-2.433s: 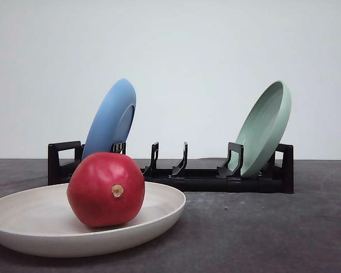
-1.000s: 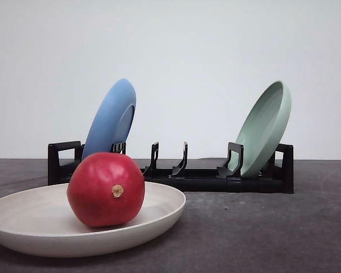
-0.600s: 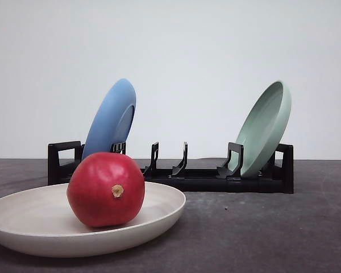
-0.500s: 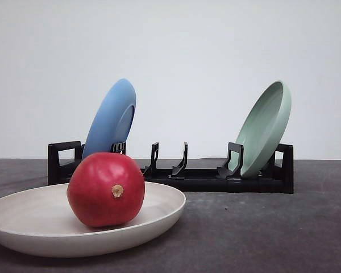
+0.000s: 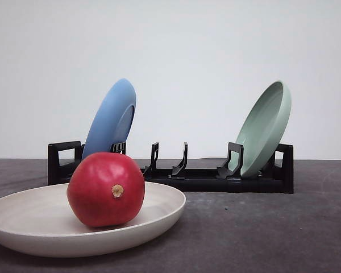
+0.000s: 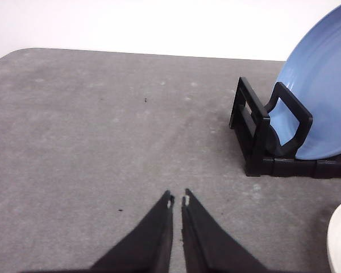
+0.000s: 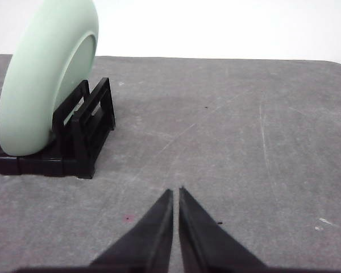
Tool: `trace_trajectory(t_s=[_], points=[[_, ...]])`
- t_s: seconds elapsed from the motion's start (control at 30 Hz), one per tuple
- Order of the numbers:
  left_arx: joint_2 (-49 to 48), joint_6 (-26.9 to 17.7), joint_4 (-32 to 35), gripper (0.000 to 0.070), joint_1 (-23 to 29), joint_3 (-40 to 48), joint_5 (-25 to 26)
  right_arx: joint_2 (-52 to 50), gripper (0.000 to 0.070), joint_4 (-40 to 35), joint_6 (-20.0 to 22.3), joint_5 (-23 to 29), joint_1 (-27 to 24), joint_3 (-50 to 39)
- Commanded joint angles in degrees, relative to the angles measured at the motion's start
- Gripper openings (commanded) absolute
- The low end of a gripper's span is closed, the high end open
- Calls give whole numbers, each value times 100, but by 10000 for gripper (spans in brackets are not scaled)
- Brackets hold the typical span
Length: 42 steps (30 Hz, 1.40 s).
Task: Place pomegranate in white plate
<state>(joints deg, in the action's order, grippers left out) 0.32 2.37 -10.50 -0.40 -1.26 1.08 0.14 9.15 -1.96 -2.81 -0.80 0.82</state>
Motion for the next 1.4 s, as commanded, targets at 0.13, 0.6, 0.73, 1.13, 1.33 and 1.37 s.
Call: trace_trajectory(t_s=[0.13, 0.6, 0.73, 1.13, 1.33, 1.37], points=[[-7, -58, -20, 6, 2, 57, -4, 7, 11, -55, -65, 4, -4, -22], [-7, -57, -20, 6, 2, 57, -4, 7, 11, -55, -65, 3, -4, -22], [-7, -57, -20, 6, 2, 57, -4, 7, 11, -55, -63, 4, -4, -22], [-7, -58, -20, 6, 2, 57, -4, 7, 11, -55, -63, 4, -4, -22], [-7, -57, -20, 6, 2, 57, -4, 7, 11, -55, -63, 4, -4, -22], [-7, -57, -20, 6, 2, 57, -4, 7, 11, -55, -63, 4, -4, -22]])
